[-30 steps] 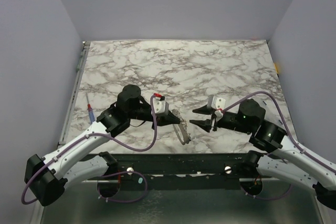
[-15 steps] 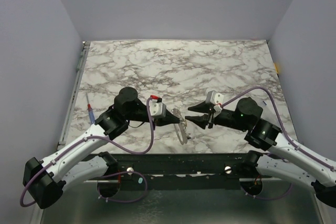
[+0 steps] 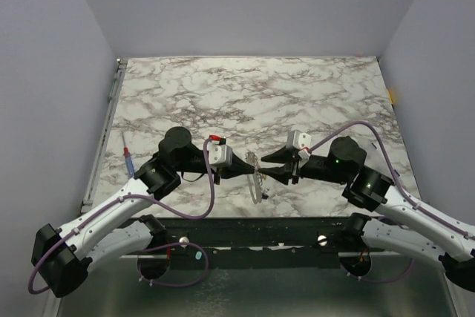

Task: Put the keys on the keyring

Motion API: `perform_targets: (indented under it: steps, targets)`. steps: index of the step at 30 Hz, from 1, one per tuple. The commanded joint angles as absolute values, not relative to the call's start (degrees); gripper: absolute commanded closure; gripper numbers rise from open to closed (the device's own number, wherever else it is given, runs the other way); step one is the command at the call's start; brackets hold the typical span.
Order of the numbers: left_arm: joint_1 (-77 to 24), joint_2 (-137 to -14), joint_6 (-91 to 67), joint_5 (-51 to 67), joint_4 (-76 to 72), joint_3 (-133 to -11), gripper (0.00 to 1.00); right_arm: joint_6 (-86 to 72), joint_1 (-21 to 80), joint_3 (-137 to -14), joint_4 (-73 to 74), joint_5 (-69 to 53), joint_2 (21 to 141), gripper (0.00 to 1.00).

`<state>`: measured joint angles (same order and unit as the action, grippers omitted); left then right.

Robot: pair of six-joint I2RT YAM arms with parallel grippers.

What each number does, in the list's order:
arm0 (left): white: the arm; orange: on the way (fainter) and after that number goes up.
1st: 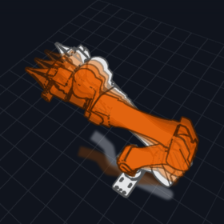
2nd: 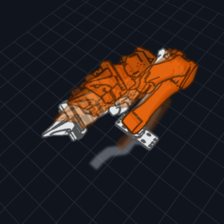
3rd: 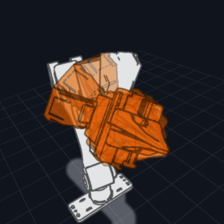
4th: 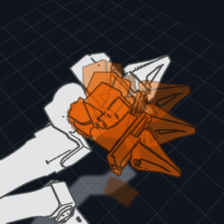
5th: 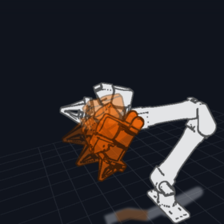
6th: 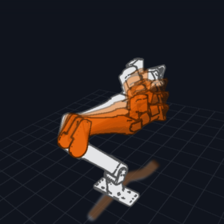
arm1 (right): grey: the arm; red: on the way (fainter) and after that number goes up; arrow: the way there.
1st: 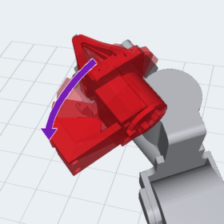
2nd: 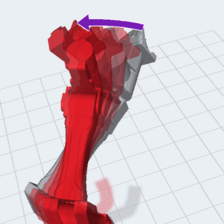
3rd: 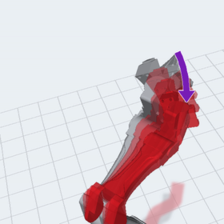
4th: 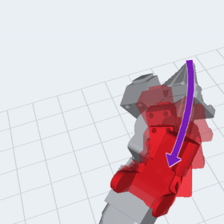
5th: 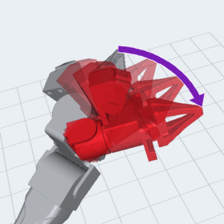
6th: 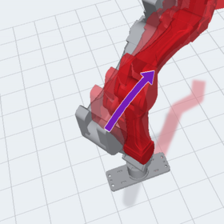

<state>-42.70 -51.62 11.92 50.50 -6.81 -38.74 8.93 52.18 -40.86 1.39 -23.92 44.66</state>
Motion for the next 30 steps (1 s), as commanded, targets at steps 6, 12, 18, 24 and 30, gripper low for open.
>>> perform_targets:
  steps: [6, 12, 18, 24, 30]
  targets:
    - [-42.37, -49.58, 9.78, 49.92, -11.43, -38.0, 1.0, 8.66, 52.48, -40.26, 0.72, -24.98, 46.5, 0.66]
    - [-42.38, -49.31, 9.42, 49.67, -11.97, -37.75, 1.0, 8.61, 52.45, -40.11, 0.53, -25.33, 46.78, 0.74]
    - [-42.37, -49.24, 8.94, 49.62, -12.71, -37.53, 1.0, 8.74, 52.47, -40.02, 0.53, -25.97, 47.15, 0.86]
    - [-42.42, -48.97, 8.5, 49.2, -13.27, -37.11, 1.0, 8.95, 52.48, -39.83, -1.47, -26.5, 47.36, 0.97]
    - [-42.44, -47.91, 8.24, 47.96, -12.5, -36.52, 0.96, 10.1, 52.47, -40.27, -1.24, -25.34, 47.29, 1.0]
